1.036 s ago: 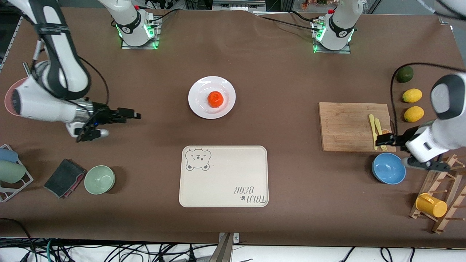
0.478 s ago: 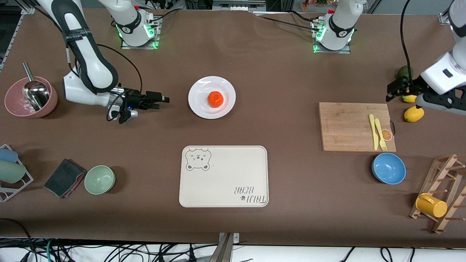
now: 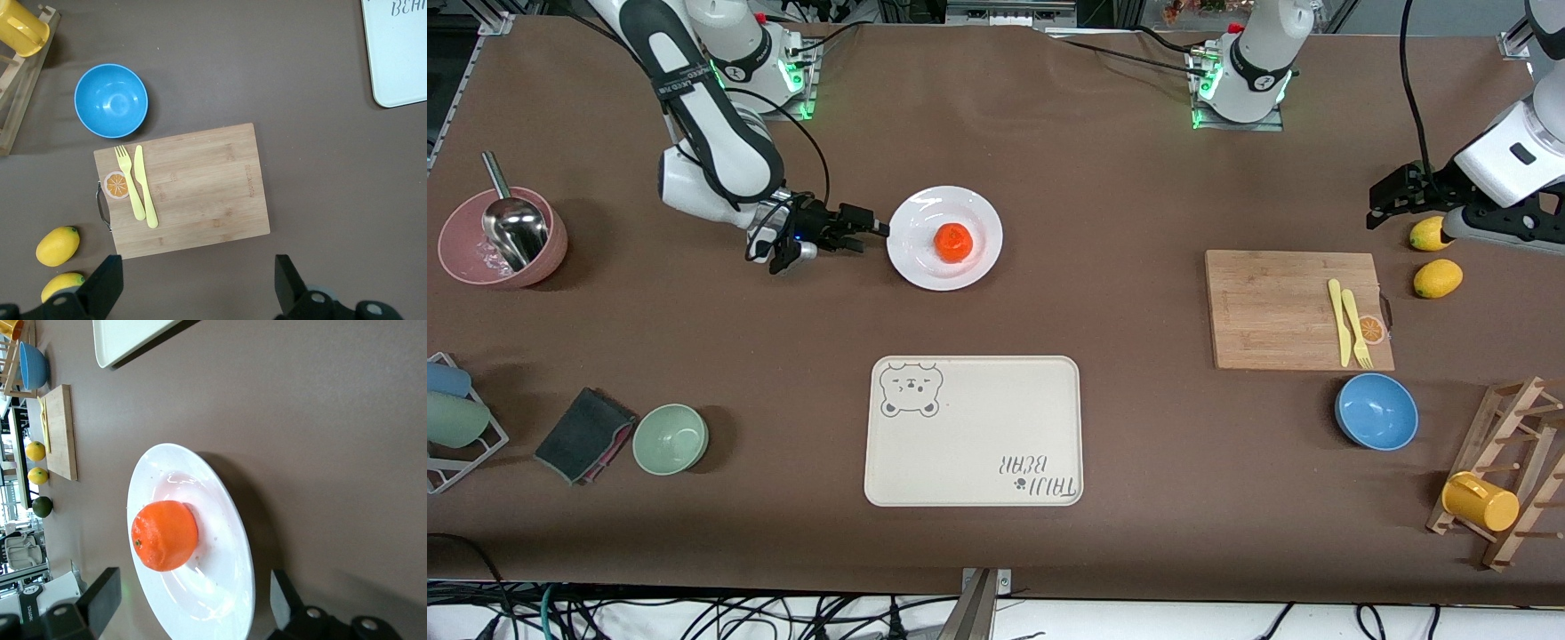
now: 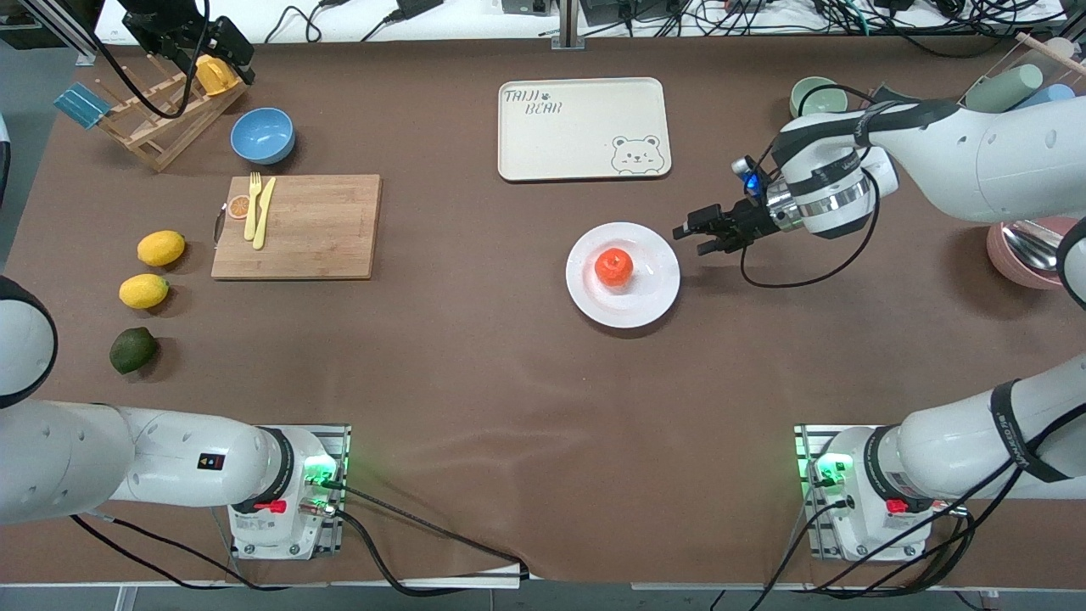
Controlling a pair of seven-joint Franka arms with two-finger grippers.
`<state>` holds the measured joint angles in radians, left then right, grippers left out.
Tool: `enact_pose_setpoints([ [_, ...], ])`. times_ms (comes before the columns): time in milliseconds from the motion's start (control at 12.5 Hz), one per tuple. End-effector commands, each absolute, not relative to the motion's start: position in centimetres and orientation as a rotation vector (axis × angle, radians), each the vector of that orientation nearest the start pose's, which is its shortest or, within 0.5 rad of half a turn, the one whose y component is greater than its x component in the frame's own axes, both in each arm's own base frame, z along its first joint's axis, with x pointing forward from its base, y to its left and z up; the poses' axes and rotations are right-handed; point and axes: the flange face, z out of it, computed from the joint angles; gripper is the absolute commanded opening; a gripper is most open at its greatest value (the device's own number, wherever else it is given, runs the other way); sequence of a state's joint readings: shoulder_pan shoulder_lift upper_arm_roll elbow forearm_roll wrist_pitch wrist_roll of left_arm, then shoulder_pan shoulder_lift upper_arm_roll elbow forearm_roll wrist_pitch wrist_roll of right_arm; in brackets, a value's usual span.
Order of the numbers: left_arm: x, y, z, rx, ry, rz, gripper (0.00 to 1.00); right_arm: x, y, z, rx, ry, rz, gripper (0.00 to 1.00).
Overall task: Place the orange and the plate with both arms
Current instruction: 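Close the right gripper on the plate rim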
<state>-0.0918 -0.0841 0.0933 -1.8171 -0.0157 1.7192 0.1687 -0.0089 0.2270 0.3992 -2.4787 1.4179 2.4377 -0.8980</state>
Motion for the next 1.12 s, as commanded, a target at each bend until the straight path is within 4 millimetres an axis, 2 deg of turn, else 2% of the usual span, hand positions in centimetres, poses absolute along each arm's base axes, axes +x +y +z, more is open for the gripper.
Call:
enact_pose_setpoints([
  [0,53.5,0.2,56.1,-3.139,0.243,0.041,1.00,40.7,17.6,17.9,-2.295,0.018,0.025,0.96],
  [319,54.2,-0.3,55.2,-3.141,0.194,0.058,1.00,39.7,18.2,16.1,-2.250,0.054,-0.018,0.85],
  [558,54.4,0.4,55.0,-3.147,0.169,0.046,1.00,39.2,18.6,15.4,-2.229,0.093,-0.026,0.77],
  [797,55.1,0.4,54.5,-3.144,0.149,0.019,1.00,38.4,18.9,14.6,-2.213,0.063,-0.068,0.65],
  [1036,55.6,0.4,55.0,-3.150,0.140,-0.003,1.00,37.9,18.5,13.9,-2.242,0.062,-0.074,0.65],
])
